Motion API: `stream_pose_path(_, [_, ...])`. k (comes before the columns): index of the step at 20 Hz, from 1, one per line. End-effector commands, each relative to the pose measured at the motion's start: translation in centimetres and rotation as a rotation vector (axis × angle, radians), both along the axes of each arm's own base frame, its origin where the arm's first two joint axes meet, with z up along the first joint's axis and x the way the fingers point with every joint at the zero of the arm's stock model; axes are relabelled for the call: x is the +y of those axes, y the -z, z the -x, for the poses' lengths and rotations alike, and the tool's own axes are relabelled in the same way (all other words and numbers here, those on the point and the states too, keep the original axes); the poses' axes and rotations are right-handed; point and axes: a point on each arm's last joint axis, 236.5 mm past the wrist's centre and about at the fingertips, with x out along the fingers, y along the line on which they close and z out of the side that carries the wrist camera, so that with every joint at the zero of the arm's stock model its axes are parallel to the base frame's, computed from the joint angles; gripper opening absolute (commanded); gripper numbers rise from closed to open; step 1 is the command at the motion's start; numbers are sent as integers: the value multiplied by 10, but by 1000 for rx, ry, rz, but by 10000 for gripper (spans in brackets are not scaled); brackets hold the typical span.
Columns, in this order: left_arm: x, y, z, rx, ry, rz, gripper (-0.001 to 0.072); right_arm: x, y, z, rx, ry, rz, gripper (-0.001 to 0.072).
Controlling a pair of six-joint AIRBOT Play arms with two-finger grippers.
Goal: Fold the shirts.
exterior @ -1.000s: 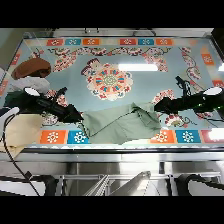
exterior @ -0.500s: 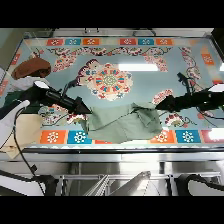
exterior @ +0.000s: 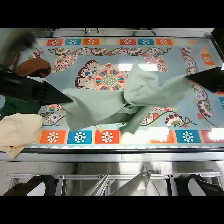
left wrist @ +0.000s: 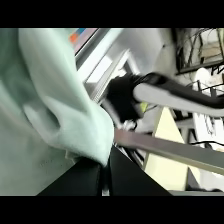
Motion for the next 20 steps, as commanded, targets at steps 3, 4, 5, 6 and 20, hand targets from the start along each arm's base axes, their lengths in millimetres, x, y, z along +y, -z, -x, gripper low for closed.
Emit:
stream_pose_path(3, [13, -135, 45, -460, -147, 80, 28, 7, -169, 75, -626, 204, 88, 21])
stream_pose_path(4, [20, -143, 42, -510, -188, 56, 28, 2, -178, 74, -656, 238, 102, 21])
stream_pose_path(5, [29, -150, 32, -547, -229, 41, 28, -5, -177, 65, -652, 260, 103, 21])
stream_pose_path(6, [39, -151, 20, -544, -262, 33, 28, -10, -166, 47, -602, 257, 100, 21])
stream_pose_path(20, [133, 189, -204, 505, -335, 107, 676, -3, 233, -176, 466, 86, -118, 407])
